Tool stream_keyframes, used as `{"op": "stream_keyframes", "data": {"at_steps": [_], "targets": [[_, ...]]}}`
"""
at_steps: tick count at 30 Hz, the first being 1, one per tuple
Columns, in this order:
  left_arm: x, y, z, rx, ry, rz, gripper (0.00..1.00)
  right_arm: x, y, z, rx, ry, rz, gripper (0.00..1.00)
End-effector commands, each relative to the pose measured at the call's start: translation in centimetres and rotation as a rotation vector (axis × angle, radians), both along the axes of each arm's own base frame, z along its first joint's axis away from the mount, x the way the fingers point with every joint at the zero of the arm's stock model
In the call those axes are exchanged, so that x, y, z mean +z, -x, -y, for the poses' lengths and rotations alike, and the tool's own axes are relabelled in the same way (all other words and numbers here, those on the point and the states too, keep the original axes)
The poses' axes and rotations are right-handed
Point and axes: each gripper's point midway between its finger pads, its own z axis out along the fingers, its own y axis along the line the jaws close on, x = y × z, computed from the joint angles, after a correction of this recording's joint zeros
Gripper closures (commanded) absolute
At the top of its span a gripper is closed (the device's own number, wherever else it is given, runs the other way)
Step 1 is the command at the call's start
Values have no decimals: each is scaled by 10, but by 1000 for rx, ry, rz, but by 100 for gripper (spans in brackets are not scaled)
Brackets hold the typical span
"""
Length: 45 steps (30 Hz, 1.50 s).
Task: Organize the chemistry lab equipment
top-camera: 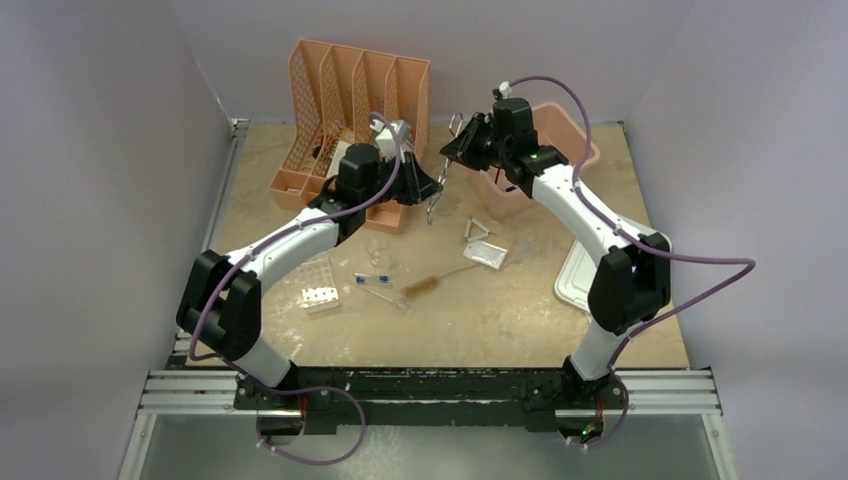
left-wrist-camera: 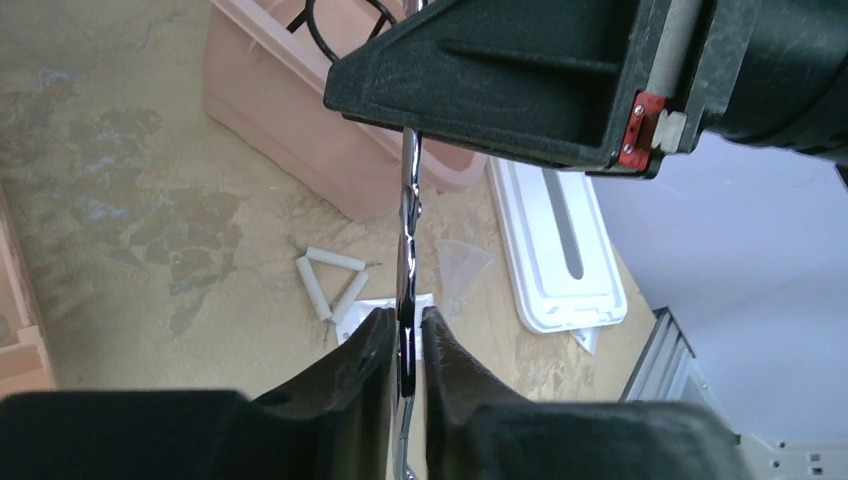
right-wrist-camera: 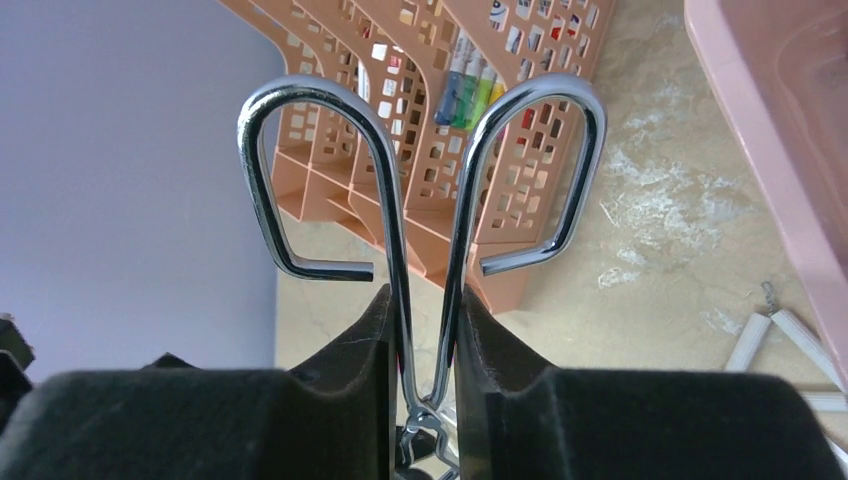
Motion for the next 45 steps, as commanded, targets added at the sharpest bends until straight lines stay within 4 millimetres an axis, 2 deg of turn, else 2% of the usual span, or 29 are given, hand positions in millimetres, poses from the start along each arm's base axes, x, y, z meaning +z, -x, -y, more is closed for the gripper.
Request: {"op": "stream_keyframes", "data": {"at_steps": [1, 2, 3, 5, 7, 10, 15, 19, 23, 27, 31, 34, 40, 45], "targets": [[64, -8, -2, 14, 42, 151, 72, 47, -1, 13, -37, -32, 125, 92], [63, -9, -3, 24, 31, 146, 59, 51, -2, 17, -48, -22, 135, 92], [63, -10, -5, 35, 24, 144, 51, 54, -3, 22, -60, -8, 147, 92], [68, -13, -9, 54, 23, 157, 41, 59, -6, 37, -96, 39, 167, 92], [76, -15, -15, 80, 30, 170, 35, 61, -9, 57, -148, 108, 176, 93], [81, -21, -27, 108, 45, 177, 33, 62, -16, 104, -277, 207, 181, 94], [64, -31, -49, 154, 21, 144, 33, 74, -30, 190, -503, 323, 192, 94], [57, -33, -60, 187, -5, 136, 34, 67, -38, 234, -636, 403, 157, 94], [49, -33, -71, 224, -48, 126, 34, 51, -45, 262, -754, 487, 113, 94], [40, -34, -85, 270, -95, 113, 34, 26, -60, 266, -807, 492, 47, 94], [32, -34, -98, 314, -125, 100, 34, -2, -86, 263, -848, 461, -1, 95], [27, -34, -108, 346, -153, 95, 34, -14, -99, 259, -877, 429, -44, 97], [25, -34, -125, 410, -188, 104, 34, -40, -103, 264, -996, 424, -149, 97], [21, -30, -132, 431, -196, 100, 34, -60, -107, 264, -1045, 430, -204, 97]]}}
